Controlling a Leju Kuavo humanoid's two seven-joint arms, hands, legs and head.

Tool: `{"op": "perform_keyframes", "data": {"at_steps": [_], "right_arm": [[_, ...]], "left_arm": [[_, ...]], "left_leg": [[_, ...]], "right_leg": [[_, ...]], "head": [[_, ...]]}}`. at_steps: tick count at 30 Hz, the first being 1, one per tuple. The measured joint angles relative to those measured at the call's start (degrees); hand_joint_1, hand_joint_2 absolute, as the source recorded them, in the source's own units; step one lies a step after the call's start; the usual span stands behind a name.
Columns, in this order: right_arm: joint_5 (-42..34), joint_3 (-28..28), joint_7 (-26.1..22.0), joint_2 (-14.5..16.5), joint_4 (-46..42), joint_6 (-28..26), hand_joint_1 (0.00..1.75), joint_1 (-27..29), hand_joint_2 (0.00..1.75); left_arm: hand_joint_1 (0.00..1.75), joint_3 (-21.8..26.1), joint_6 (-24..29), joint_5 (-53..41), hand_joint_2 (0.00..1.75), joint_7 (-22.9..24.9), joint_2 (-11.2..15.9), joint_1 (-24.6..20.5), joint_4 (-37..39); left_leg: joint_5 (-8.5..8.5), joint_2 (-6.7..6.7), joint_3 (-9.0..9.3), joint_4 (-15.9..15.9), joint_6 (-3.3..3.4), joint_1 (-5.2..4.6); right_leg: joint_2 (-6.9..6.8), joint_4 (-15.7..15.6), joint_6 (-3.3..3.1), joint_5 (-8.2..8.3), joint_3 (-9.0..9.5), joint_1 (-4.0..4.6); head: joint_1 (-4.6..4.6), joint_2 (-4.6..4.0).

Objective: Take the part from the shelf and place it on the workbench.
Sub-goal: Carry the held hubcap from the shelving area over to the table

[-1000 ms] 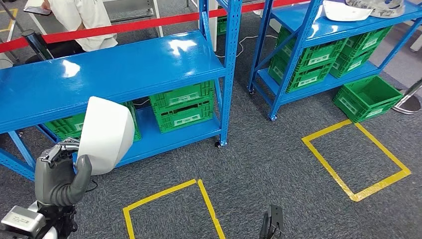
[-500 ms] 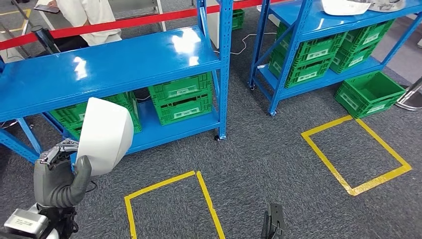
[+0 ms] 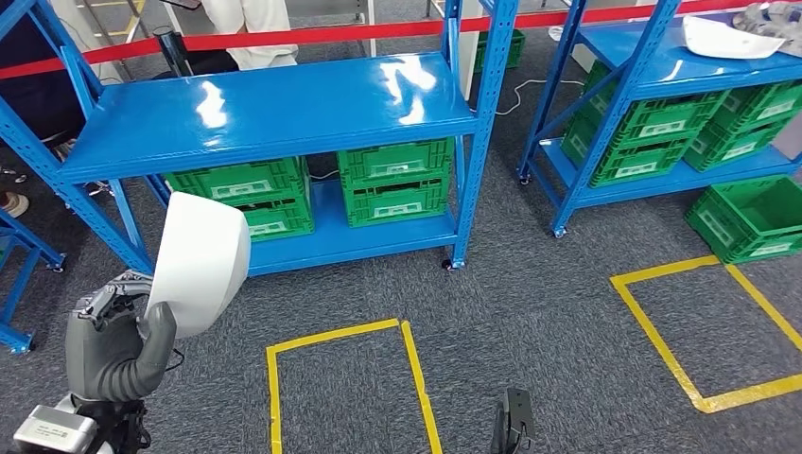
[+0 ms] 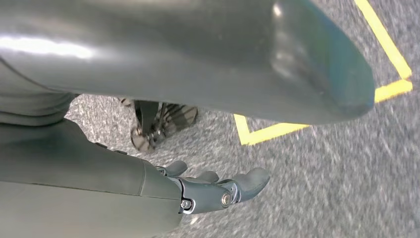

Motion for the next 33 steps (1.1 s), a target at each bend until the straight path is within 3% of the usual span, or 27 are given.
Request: {"op": "perform_keyframes", "data": {"at_steps": [1, 3, 5, 6, 8, 10, 11, 12, 13, 15, 16, 18, 19, 20, 21, 23, 24, 25, 26, 28, 30, 32, 33], "right_arm": [[0.0, 0.0, 0.0, 0.0, 0.0, 0.1, 0.0, 0.0, 0.0], [0.1, 0.1, 0.0, 0.0, 0.0, 0.2, 0.0, 0.0, 0.0], [0.2, 0.2, 0.0, 0.0, 0.0, 0.3, 0.0, -0.1, 0.0], [0.3, 0.3, 0.1, 0.0, 0.0, 0.3, 0.0, -0.1, 0.0], [0.3, 0.3, 0.1, 0.0, 0.0, 0.5, 0.0, 0.0, 0.0], [0.4, 0.3, 0.2, 0.0, 0.0, 0.6, 0.0, 0.1, 0.0], [0.4, 0.3, 0.2, 0.0, 0.0, 0.7, 0.0, 0.1, 0.0], [0.4, 0.3, 0.2, 0.0, 0.0, 0.7, 0.0, 0.1, 0.0], [0.5, 0.4, 0.1, 0.0, 0.0, 0.7, 0.0, 0.0, 0.0], [0.6, 0.4, 0.1, 0.0, 0.0, 0.8, 0.0, -0.1, 0.0], [0.8, 0.4, 0.1, 0.0, 0.0, 0.9, 0.0, -0.1, 0.0], [1.0, 0.6, 0.1, 0.0, 0.0, 1.0, 0.0, -0.2, 0.0], [1.1, 0.7, 0.2, 0.0, 0.0, 1.1, 0.0, -0.3, 0.0], [1.2, 0.8, 0.2, 0.0, 0.0, 1.2, 0.0, -0.3, 0.0], [1.3, 0.9, 0.2, 0.0, 0.0, 1.3, 0.0, -0.4, 0.0], [1.4, 1.1, 0.2, 0.0, 0.0, 1.4, 0.0, -0.3, 0.0], [1.5, 1.2, 0.2, 0.0, 0.0, 1.4, 0.0, -0.2, 0.0], [1.6, 1.2, 0.2, 0.0, 0.0, 1.4, 0.0, -0.1, 0.0], [1.7, 1.3, 0.2, 0.0, 0.0, 1.5, 0.0, 0.0, 0.0], [2.1, 1.4, 0.3, -0.1, 0.0, 1.5, 0.0, 0.0, 0.0], [2.4, 1.6, 0.3, -0.3, 0.0, 1.6, 0.0, 0.0, 0.0], [2.6, 1.9, 0.3, -0.4, 0.0, 1.6, 0.0, -0.1, 0.0], [2.7, 2.0, 0.3, -0.4, 0.0, 1.6, 0.0, -0.1, 0.0]], "left_arm": [[1.75, 0.0, 0.2, 0.0, 1.75, 0.0, 0.0, 0.0, -0.2], [1.75, 0.1, 0.5, -0.1, 1.75, 0.0, -0.1, 0.1, -0.5], [1.75, 0.1, 0.8, -0.3, 1.75, 0.0, 0.1, 0.2, -0.7], [1.75, 0.2, 0.9, -0.3, 1.75, 0.0, 0.1, 0.2, -0.7], [1.75, 0.2, 0.7, -0.2, 1.75, 0.0, 0.2, 0.2, -0.7], [1.75, 0.2, 0.3, 0.0, 1.75, 0.0, 0.2, 0.3, -0.5], [1.75, 0.2, 0.1, 0.1, 1.75, 0.0, 0.3, 0.3, -0.3], [1.75, 0.2, 0.0, 0.1, 1.75, 0.0, 0.3, 0.3, -0.3], [1.75, 0.2, 0.0, 0.0, 1.75, 0.0, 0.3, 0.2, -0.2], [1.75, 0.2, 0.0, -0.1, 1.75, 0.0, 0.3, -0.1, -0.2], [1.75, 0.2, 0.1, -0.2, 1.75, 0.0, 0.3, -0.3, -0.2], [1.75, 0.2, 0.6, -0.5, 1.75, 0.0, 0.4, -0.4, -0.2], [1.75, 0.2, 0.9, -0.8, 1.75, 0.0, 0.5, -0.4, -0.2], [1.75, 0.3, 1.4, -1.2, 1.75, 0.0, 0.5, -0.5, -0.2], [1.75, 0.3, 1.8, -1.7, 1.75, 0.0, 0.5, -0.6, -0.2], [1.75, 0.3, 2.8, -2.9, 1.75, 0.0, 0.4, -0.8, -0.1], [1.75, 0.3, 3.3, -3.5, 1.75, 0.0, 0.3, -0.7, -0.1], [1.75, 0.3, 3.9, -4.1, 1.75, 0.0, 0.3, -0.6, 0.0], [1.75, 0.3, 4.3, -4.6, 1.75, 0.0, 0.2, -0.5, 0.0], [1.75, 0.4, 5.0, -5.3, 1.75, 0.1, 0.2, -0.4, 0.0], [1.75, 0.4, 5.7, -6.2, 1.75, 0.5, 0.2, -0.5, -0.1], [1.75, 0.4, 6.8, -7.7, 1.75, 1.2, 0.3, -0.5, -0.3], [1.75, 0.5, 7.6, -8.6, 1.75, 1.5, 0.3, -0.4, -0.4]], "left_leg": [[0.11, -0.44, -0.25, 0.1, -0.37, -0.01], [0.46, -1.35, -0.63, -0.1, -1.09, -0.01], [-0.3, -0.24, -1.42, 1.0, -1.71, -0.02], [-1.62, 0.99, -2.46, 3.1, -2.02, 0.01], [-5.41, 3.27, -5.82, 10.2, -2.68, 0.22], [-7.17, 3.84, -8.3, 15.6, -3.09, 0.51], [-6.46, 4.03, -8.0, 15.3, -3.16, 0.63], [-4.9, 4.4, -6.5, 12.8, -3.16, 0.71], [-3.04, 5.37, -4.17, 8.7, -3.07, 0.73], [-0.93, 7.92, -0.45, 1.9, -2.42, 0.48], [-0.67, 8.68, 0.28, 0.3, -2.0, 0.35], [-0.6, 7.77, 0.02, -0.1, -1.13, 0.13], [-0.4, 7.04, 0.0, -0.3, -0.74, 0.17], [-0.15, 6.28, 0.02, -0.5, -0.32, 0.26], [0.12, 5.58, 0.13, -0.7, 0.06, 0.41], [0.45, 4.15, -0.07, -0.7, 0.53, 0.52], [0.51, 3.33, -0.23, -0.7, 0.63, 0.47], [0.53, 2.46, -0.33, -0.6, 0.66, 0.4], [0.54, 1.57, -0.38, -0.5, 0.67, 0.36], [0.5, -0.22, -0.4, -0.2, 0.54, 0.38], [0.42, -1.81, -0.65, 0.1, 0.05, 0.3], [0.55, -3.13, -1.06, 0.2, -0.71, 0.36], [0.7, -3.82, -1.25, 0.1, -1.12, 0.45]], "right_leg": [[0.37, -0.8, -0.27, -0.01, 0.36, 0.09], [-0.63, -0.9, -0.92, 0.32, 0.32, 0.15], [-1.83, -1.2, -1.64, 0.65, 0.39, 0.04], [-2.46, -1.3, -1.93, 0.77, 0.39, -0.06], [-3.77, -1.3, -2.2, 0.81, 0.21, -0.03], [-5.31, -1.3, -2.24, 0.82, 0.03, -0.04], [-6.07, -1.3, -2.23, 0.82, 0.01, -0.05], [-6.81, -1.3, -2.19, 0.81, 0.05, -0.06], [-7.5, -1.3, -2.08, 0.77, 0.16, -0.04], [-8.67, -1.2, -1.55, 0.64, 0.38, 0.25], [-9.18, -1.2, -1.19, 0.58, 0.47, 0.39], [-10.43, -1.4, -0.38, 0.51, 0.77, 0.42], [-10.4, -1.3, 0.04, 0.34, 0.87, 0.26], [-9.39, -0.6, 0.43, -0.29, 0.69, 0.09], [-7.72, 1.2, 0.72, -1.53, -0.06, -0.03], [-4.16, 8.3, 0.98, -5.3, -3.36, -0.11], [-3.48, 12.1, 0.99, -6.79, -5.25, -0.06], [-3.24, 14.5, 0.96, -7.28, -6.54, 0.0], [-3.14, 14.8, 0.86, -6.58, -6.85, 0.05], [-2.21, 8.8, 0.57, -2.53, -4.35, -0.01], [0.23, 1.6, 0.28, 0.15, -1.2, -0.2], [1.23, -0.7, -0.02, 0.23, -0.23, -0.16], [0.62, -0.8, -0.26, 0.31, -0.12, -0.15]], "head": [[-0.02, 0.0], [-0.01, 0.0], [-0.13, 0.0], [-0.25, 0.0], [-0.44, 0.0], [-0.45, 0.0], [-0.45, 0.0], [-0.46, 0.0], [-0.46, 0.0], [-0.39, 0.0], [-0.33, 0.0], [-0.23, 0.0], [-0.22, 0.0], [-0.19, 0.0], [-0.09, 0.0], [0.16, 0.0], [0.27, 0.0], [0.3, 0.0], [0.3, 0.0], [0.31, 0.0], [0.28, 0.0], [0.29, 0.0], [0.29, 0.0]]}}
